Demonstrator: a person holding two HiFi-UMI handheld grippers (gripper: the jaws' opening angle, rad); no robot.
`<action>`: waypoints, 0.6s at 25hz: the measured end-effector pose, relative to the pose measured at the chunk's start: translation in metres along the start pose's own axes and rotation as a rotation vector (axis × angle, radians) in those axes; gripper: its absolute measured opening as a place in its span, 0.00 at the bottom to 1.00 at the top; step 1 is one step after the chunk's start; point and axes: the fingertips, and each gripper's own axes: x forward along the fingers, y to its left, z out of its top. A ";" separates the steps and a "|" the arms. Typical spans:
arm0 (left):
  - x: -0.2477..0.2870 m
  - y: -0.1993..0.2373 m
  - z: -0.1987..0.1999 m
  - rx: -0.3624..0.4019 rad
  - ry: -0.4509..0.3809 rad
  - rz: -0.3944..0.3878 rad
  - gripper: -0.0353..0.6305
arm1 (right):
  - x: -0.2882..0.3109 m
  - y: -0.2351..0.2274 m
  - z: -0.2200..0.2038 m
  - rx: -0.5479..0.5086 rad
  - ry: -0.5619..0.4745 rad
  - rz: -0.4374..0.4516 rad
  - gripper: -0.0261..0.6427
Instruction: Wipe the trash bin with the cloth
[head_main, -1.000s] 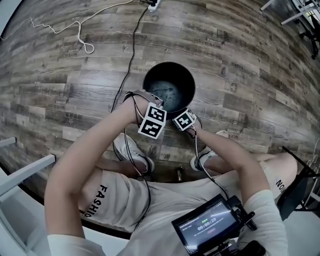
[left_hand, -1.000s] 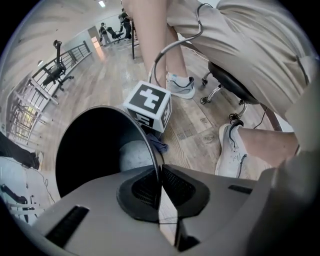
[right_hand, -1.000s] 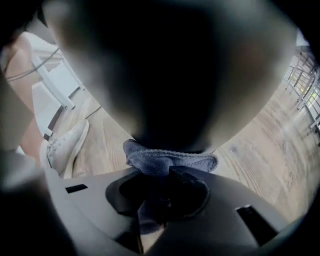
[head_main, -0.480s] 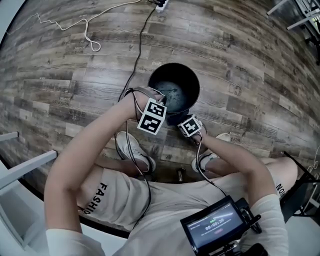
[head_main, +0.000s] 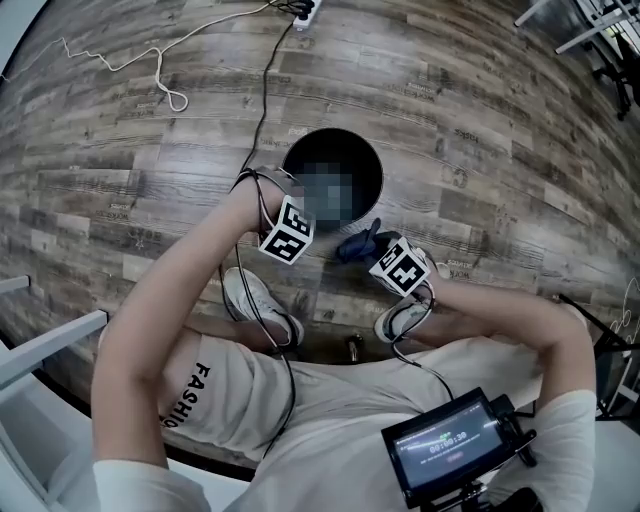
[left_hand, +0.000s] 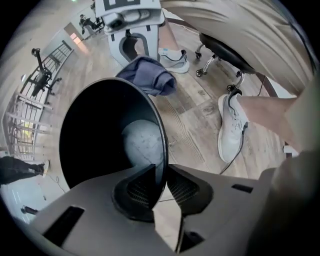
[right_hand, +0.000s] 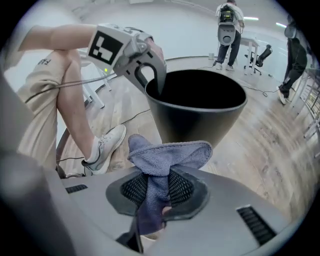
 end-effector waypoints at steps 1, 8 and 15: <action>0.000 -0.001 0.002 -0.013 -0.001 -0.008 0.18 | -0.008 0.000 0.005 0.005 -0.006 0.004 0.15; -0.007 -0.009 0.035 -0.095 -0.057 -0.031 0.15 | -0.036 -0.001 0.027 0.027 0.008 0.037 0.15; -0.011 -0.015 0.071 -0.065 -0.099 -0.024 0.09 | -0.014 -0.019 0.021 0.020 0.062 0.014 0.15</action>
